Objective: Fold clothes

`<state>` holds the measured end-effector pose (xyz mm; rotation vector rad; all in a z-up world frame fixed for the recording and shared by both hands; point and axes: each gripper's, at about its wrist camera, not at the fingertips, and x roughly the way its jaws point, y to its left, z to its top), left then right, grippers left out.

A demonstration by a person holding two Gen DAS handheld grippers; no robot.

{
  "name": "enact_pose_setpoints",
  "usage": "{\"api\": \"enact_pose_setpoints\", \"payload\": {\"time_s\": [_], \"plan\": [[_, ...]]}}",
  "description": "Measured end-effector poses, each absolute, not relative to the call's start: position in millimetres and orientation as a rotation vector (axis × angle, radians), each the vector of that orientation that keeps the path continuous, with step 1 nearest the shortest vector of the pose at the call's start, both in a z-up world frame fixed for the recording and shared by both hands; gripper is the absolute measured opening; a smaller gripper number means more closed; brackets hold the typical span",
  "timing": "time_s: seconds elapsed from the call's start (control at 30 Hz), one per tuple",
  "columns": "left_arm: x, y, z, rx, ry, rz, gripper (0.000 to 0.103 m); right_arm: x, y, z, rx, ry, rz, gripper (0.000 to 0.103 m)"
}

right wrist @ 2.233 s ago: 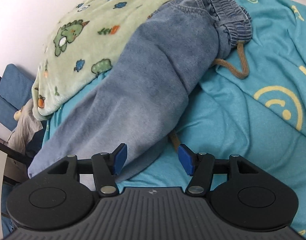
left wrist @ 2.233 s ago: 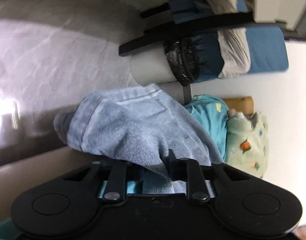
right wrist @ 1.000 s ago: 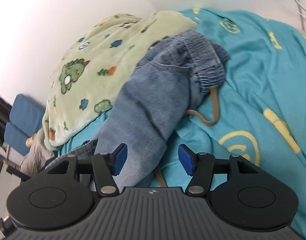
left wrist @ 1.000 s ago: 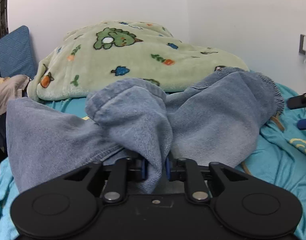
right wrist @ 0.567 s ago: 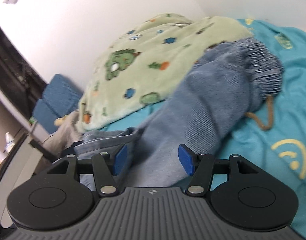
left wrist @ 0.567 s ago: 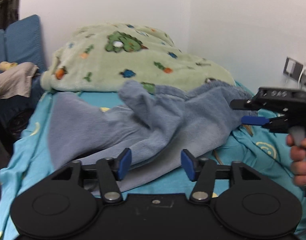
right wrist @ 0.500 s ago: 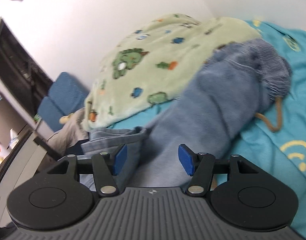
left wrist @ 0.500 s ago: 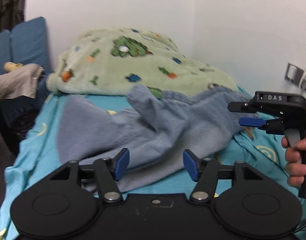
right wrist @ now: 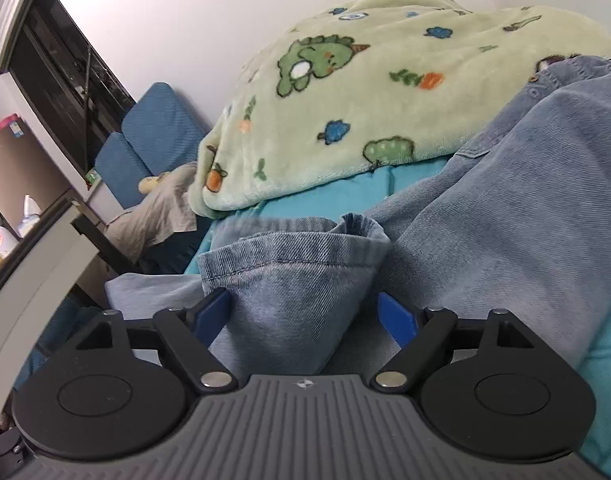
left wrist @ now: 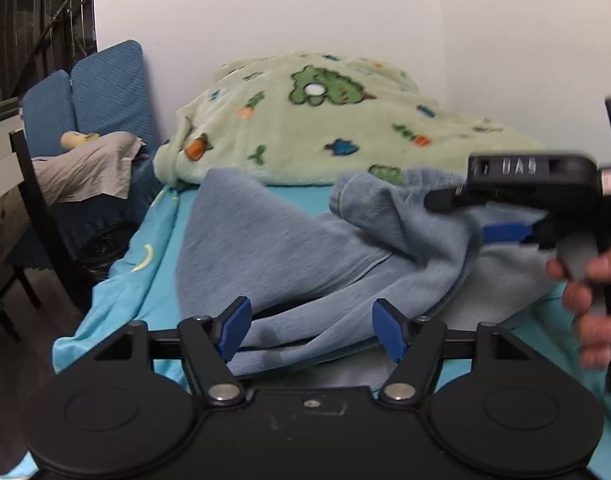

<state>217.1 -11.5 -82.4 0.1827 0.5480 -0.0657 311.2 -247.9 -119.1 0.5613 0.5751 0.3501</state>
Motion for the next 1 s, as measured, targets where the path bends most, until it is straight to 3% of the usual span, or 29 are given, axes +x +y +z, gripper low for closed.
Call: {"api": "enact_pose_setpoints", "payload": {"time_s": [0.13,0.17,0.23,0.27,0.3,0.37,0.5,0.73,0.87,0.9,1.0], "plan": [[222,-12,-97,0.23,0.573,-0.036,0.068,328,-241,-123,0.563,0.568,0.356,0.083],[223,-12,-99,0.24,0.575,-0.029,0.068,329,-236,-122,0.525,0.565,0.354,0.079],[223,-12,-102,0.255,0.575,-0.02,0.069,330,-232,-124,0.473,0.563,0.348,0.05],[223,-12,-102,0.255,0.567,-0.023,0.069,331,-235,-125,0.486,0.583,0.339,0.022],[222,-12,-101,0.254,0.56,-0.025,0.07,331,-240,-125,0.521,0.593,0.336,0.015],[220,-13,-99,0.257,0.541,-0.025,0.07,319,-251,-114,0.567,0.506,0.378,0.011],[215,-14,-93,0.252,0.527,-0.033,0.07,296,-276,-105,0.576,0.36,0.353,0.011],[216,-13,-97,0.245,0.58,-0.029,0.07,268,-329,-177,0.811,0.638,0.125,0.016],[216,-15,-103,0.286,0.59,-0.022,0.07,253,-326,-145,0.703,0.565,0.071,0.055],[216,-15,-105,0.3,0.592,-0.016,0.07,249,-325,-136,0.674,0.524,0.06,0.061],[220,-14,-113,0.335,0.594,-0.01,0.07,251,-322,-126,0.627,0.454,0.093,0.065]]}}
